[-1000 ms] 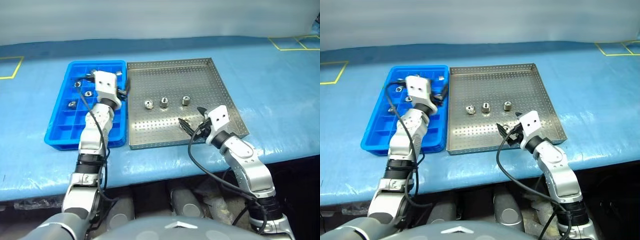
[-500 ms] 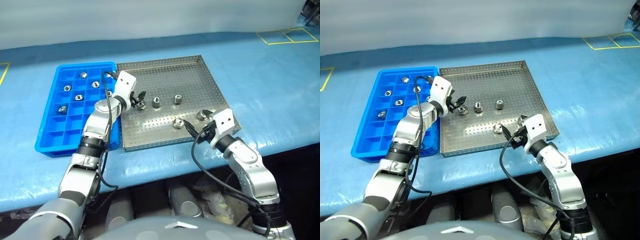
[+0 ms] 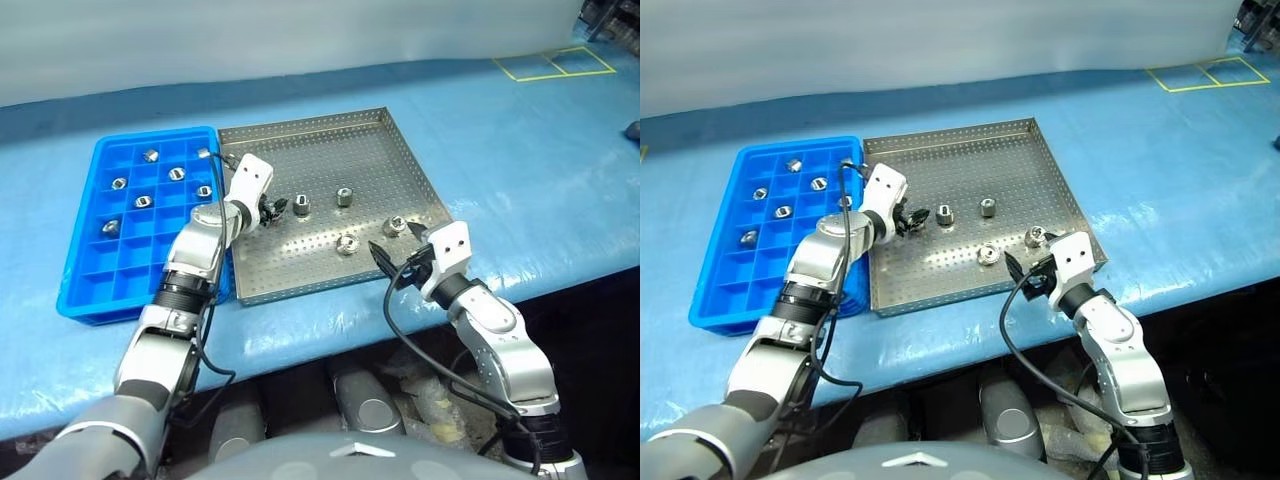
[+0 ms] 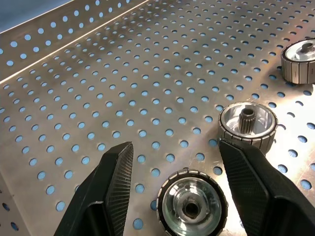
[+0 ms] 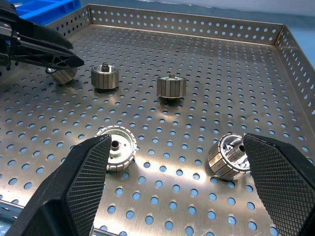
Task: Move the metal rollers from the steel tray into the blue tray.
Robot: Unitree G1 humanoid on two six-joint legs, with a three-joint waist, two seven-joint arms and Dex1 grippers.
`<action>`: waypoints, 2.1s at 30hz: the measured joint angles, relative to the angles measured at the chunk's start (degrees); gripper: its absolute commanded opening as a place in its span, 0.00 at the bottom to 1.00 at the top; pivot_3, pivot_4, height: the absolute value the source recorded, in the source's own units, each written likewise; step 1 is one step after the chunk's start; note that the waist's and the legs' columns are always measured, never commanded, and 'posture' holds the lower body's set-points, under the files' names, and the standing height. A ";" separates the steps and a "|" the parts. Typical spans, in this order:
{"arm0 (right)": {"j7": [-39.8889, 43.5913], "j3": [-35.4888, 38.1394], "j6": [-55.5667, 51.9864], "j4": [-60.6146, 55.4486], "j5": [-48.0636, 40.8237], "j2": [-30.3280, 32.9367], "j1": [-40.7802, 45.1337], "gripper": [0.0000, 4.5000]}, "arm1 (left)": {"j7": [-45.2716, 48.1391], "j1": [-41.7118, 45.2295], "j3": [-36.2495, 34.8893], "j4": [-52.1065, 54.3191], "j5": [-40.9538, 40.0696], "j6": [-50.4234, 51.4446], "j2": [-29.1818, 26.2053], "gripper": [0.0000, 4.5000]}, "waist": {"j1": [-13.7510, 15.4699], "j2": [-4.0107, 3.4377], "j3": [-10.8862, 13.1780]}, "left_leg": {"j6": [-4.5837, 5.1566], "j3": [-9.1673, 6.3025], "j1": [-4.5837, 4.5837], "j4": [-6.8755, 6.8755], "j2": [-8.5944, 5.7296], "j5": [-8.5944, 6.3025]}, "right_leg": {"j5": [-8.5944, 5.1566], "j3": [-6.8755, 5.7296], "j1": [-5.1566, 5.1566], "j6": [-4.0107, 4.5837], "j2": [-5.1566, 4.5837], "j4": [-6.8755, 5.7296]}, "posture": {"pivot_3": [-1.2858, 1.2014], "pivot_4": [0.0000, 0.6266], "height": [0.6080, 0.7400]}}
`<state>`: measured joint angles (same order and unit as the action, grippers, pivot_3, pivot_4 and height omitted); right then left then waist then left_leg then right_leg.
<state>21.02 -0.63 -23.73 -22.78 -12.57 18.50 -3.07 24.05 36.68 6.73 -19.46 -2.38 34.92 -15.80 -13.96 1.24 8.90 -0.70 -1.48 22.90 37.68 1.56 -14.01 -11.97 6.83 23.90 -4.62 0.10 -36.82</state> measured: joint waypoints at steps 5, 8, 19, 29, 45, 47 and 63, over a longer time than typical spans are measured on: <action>0.21 -0.02 0.00 0.02 0.00 -0.02 0.74 1.00 | 1.04 -1.90 0.65 1.06 0.15 1.16 -0.58 0.75 | 0.13 0.00 0.00 | 0.00 0.00 0.01 0.00 -0.01 0.00 | 0.00 0.00 0.00 0.00 -0.02 0.00 | 0.43 0.24 1.00; 0.28 -0.02 0.00 0.02 -0.01 -0.02 0.78 1.00 | 1.26 -2.33 0.80 1.79 0.15 1.25 -0.58 0.94 | 0.23 0.00 0.00 | 0.00 0.00 0.00 -0.01 -0.01 0.00 | 0.00 0.00 0.00 0.00 -0.02 0.01 | 0.43 0.24 1.00; 0.26 -0.02 -0.03 0.03 0.00 -0.05 0.43 1.00 | 0.91 -2.47 0.69 2.13 0.02 2.19 -0.09 0.99 | 0.24 0.00 0.00 | 0.00 0.01 -0.02 -0.01 -0.01 0.00 | 0.00 0.00 -0.01 0.00 -0.02 0.00 | 0.42 0.24 1.00; 0.18 -0.02 -0.03 0.02 0.02 -0.36 0.00 1.00 | -4.41 -1.07 -2.72 -3.74 0.00 -3.44 2.82 0.79 | 0.14 -0.03 -0.02 | 0.00 0.03 -0.22 0.00 -0.02 0.00 | 0.00 0.02 -0.17 -0.01 -0.02 -0.01 | 0.42 0.24 1.00; -0.14 0.04 -0.02 0.02 0.01 -0.82 -0.35 1.00 | -6.46 -5.35 -7.85 -0.14 -3.04 -4.16 7.05 0.42 | -0.01 -0.18 -0.11 | 0.00 0.03 -0.20 -0.03 -0.03 0.00 | -0.02 0.04 -0.16 -0.04 -0.04 0.01 | 0.43 0.24 1.00; -0.04 0.03 -0.02 0.05 0.01 -0.85 -0.22 1.00 | -11.00 -7.17 -9.95 2.24 -3.05 -6.23 8.71 0.42 | -0.04 -0.18 -0.10 | 0.00 0.04 -0.20 -0.06 -0.01 0.00 | -0.02 0.07 -0.12 -0.03 -0.02 0.00 | 0.43 0.24 1.00; 5.52 -3.80 -0.01 8.61 -0.01 -0.79 9.47 1.00 | -48.66 -22.02 -19.75 33.38 5.21 -20.35 21.23 0.42 | 7.89 0.26 0.17 | 0.00 0.02 -0.14 0.07 -0.07 0.00 | 0.02 0.06 -0.15 -0.04 -0.04 0.01 | 0.54 0.24 1.00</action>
<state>26.54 -4.43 -23.74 -14.17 -12.59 17.71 6.40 -24.60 14.65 -13.02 13.92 2.83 14.57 5.43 -6.07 1.50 9.07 -0.71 -1.46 22.75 37.75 1.49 -14.01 -11.95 6.88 23.75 -4.66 0.06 -36.81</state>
